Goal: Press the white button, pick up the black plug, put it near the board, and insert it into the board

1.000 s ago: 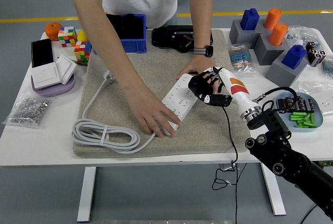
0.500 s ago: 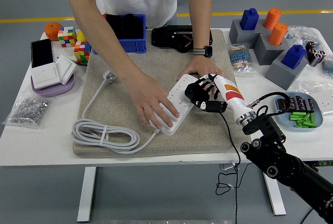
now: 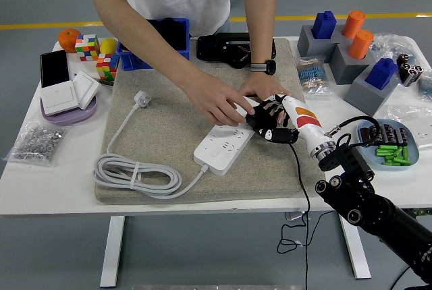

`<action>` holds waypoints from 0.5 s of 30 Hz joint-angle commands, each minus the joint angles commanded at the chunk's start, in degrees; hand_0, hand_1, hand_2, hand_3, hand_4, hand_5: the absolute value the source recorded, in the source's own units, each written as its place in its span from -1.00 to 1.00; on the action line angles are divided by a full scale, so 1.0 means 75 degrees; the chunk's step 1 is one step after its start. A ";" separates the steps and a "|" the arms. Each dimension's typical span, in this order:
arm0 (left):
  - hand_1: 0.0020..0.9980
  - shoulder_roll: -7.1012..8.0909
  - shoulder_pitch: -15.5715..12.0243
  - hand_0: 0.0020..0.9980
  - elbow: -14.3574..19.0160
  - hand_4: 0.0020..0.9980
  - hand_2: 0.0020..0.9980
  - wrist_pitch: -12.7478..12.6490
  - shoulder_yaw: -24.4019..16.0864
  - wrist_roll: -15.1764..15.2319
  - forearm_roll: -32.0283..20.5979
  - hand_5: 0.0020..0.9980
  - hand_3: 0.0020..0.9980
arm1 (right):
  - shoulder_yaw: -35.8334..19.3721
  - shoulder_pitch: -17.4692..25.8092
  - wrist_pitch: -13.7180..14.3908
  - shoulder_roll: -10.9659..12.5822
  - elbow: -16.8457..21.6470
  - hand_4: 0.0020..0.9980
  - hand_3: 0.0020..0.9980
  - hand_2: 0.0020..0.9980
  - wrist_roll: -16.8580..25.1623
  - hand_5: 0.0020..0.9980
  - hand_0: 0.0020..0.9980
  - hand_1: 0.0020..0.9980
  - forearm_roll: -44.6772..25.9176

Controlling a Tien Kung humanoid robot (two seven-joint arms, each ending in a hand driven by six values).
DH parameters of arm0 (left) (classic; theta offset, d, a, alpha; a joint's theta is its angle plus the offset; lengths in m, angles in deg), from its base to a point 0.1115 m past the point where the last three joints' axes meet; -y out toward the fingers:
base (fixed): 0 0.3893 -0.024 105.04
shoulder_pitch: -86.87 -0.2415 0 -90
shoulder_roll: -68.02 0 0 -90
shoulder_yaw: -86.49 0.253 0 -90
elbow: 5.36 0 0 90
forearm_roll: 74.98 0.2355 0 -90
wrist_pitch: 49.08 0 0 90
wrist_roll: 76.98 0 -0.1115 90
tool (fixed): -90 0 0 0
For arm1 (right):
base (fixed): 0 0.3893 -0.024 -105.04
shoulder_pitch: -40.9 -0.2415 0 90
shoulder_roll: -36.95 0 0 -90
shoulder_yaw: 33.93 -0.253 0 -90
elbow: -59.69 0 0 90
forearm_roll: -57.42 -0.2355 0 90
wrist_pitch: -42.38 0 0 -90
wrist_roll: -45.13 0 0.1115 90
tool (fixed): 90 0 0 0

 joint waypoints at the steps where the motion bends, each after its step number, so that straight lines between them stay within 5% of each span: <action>1: 0.35 -0.0001 0.0000 0.36 0.0000 0.10 0.32 0.0001 0.0001 0.0000 0.0004 -0.58 0.37 | 0.0004 0.0004 -0.0001 0.0000 -0.0007 0.50 0.07 -0.39 -0.0001 -1.00 -0.53 -0.48 0.0000; 15: 0.35 -0.0003 0.0016 0.36 0.0000 0.09 0.32 0.0002 -0.0014 0.0002 -0.0008 -0.58 0.37 | 0.0020 -0.0021 -0.0001 0.0000 -0.0063 0.50 0.07 -0.39 -0.0005 -1.00 -0.53 -0.47 -0.0016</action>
